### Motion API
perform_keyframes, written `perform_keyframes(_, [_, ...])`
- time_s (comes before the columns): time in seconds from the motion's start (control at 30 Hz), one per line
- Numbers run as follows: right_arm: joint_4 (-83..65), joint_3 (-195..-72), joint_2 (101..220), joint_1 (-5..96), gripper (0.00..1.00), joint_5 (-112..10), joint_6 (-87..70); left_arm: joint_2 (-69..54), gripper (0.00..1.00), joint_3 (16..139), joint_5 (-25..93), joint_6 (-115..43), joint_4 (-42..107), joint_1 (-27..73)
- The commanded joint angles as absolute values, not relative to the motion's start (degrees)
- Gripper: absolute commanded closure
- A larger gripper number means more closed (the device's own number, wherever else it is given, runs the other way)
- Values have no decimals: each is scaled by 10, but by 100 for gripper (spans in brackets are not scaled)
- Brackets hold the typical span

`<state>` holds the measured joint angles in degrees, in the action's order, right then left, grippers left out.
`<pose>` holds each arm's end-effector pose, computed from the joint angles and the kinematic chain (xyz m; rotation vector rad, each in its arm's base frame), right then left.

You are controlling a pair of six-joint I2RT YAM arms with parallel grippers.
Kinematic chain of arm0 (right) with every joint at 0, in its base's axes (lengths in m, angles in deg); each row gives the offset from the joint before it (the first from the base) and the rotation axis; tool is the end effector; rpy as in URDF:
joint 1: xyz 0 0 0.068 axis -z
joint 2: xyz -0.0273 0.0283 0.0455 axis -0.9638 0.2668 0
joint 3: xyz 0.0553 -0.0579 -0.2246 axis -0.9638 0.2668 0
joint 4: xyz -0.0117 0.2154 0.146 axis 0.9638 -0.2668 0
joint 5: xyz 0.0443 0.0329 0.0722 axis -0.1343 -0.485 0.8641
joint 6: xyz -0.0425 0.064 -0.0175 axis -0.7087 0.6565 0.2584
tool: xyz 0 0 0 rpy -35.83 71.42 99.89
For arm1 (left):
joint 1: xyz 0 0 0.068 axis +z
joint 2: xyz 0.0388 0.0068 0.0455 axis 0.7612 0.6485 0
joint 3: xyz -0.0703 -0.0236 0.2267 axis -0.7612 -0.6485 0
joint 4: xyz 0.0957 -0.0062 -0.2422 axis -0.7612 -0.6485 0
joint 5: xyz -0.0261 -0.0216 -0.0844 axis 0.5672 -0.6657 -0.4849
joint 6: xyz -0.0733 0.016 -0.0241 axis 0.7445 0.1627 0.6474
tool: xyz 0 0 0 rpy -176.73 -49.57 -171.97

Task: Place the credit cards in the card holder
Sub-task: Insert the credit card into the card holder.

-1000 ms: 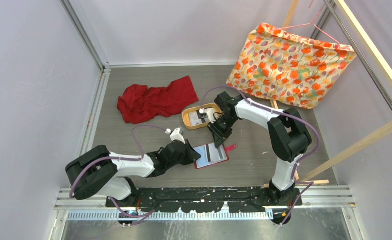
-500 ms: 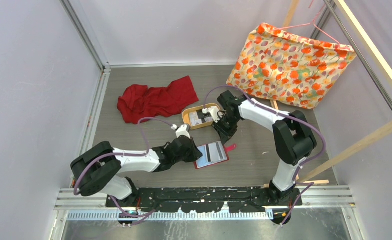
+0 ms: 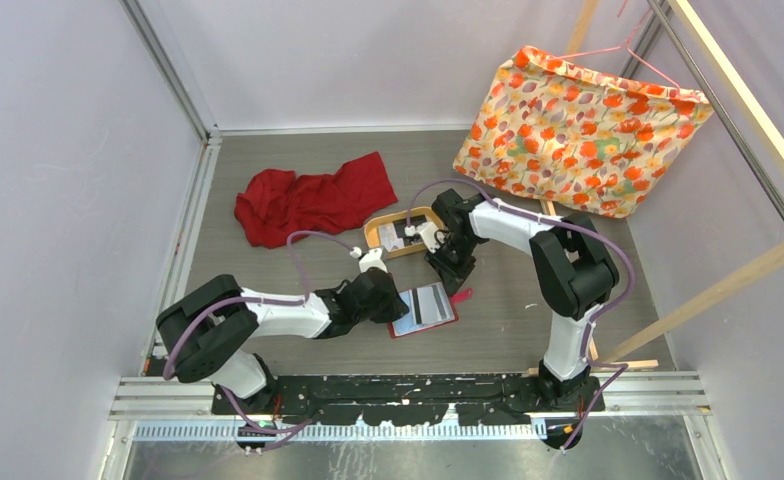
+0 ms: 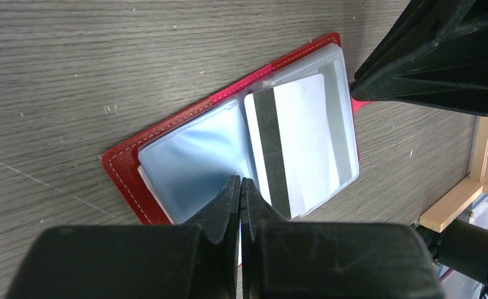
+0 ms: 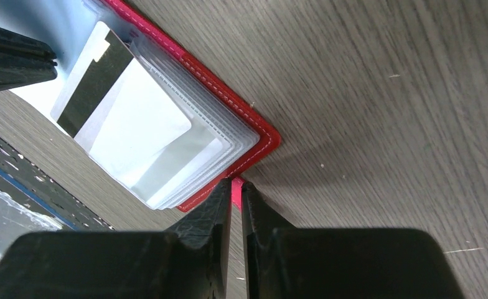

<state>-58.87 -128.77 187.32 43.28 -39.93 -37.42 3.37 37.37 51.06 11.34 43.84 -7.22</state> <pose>0.2683 0.1887 0.0951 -1.3898 2.7443 0.5240 0.1744 -0.2474 0.0853 -0.1331 2.4343 -0.8372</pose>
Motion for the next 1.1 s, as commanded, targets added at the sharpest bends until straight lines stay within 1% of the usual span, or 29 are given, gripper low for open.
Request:
perform_keyframes(0.0, [-600,-1304,1876,436,84,-386,-369,48,100,391,502,100,447,-75])
perform_keyframes(1.07, [-605,-1307,1869,433,84,-363,-370,98,100,465,459,79,500,-75])
